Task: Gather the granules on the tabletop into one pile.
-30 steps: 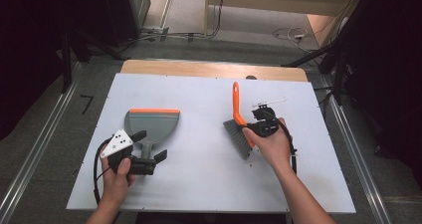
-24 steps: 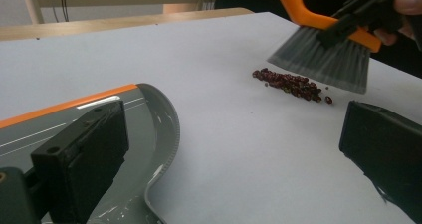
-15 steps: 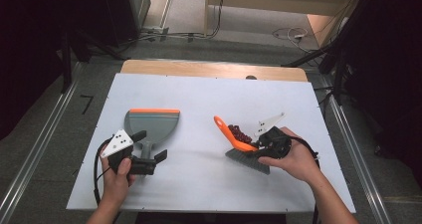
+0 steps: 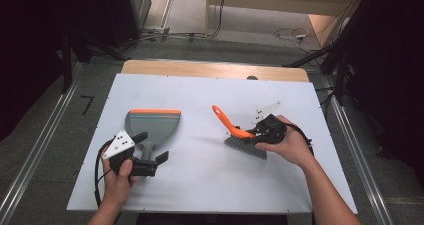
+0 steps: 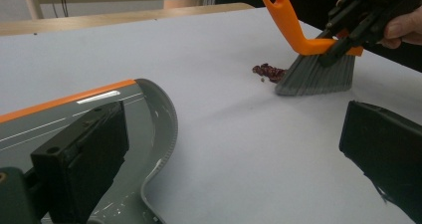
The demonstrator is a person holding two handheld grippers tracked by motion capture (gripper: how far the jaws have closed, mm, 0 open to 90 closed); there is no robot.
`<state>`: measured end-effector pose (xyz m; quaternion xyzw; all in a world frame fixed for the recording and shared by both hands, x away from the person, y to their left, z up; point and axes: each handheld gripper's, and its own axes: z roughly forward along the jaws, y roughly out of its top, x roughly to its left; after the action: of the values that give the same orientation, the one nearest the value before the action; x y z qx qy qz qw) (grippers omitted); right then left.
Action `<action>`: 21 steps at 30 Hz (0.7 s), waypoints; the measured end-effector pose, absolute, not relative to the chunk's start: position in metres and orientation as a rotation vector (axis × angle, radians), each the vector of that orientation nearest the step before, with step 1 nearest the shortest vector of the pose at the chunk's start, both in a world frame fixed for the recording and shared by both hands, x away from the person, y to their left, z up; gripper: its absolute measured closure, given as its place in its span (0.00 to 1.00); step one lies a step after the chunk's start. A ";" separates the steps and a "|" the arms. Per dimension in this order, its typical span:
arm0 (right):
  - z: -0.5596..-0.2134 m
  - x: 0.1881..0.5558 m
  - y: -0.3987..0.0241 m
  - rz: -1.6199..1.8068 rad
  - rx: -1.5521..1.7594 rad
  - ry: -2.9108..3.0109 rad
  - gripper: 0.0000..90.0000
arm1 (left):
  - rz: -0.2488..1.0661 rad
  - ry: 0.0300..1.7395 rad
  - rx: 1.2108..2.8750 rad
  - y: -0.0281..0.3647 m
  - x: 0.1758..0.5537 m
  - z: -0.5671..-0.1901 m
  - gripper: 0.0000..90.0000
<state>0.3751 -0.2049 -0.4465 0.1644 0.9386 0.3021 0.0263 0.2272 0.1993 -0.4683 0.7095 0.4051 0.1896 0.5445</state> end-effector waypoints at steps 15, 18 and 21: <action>-0.425 0.357 -0.244 1.232 0.827 2.733 0.76 | 0.455 0.960 1.679 0.200 0.228 -0.468 0.00; -0.426 0.350 -0.260 1.271 0.920 2.676 0.76 | 0.457 0.962 1.678 0.200 0.228 -0.468 0.00; -0.429 0.342 -0.277 1.323 1.007 2.614 0.76 | 0.459 0.965 1.674 0.201 0.228 -0.468 0.00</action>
<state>0.3423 -0.2774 -0.4288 0.3249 0.8437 0.4268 0.0217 0.2276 0.2008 -0.4679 0.7062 0.4068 0.1937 0.5461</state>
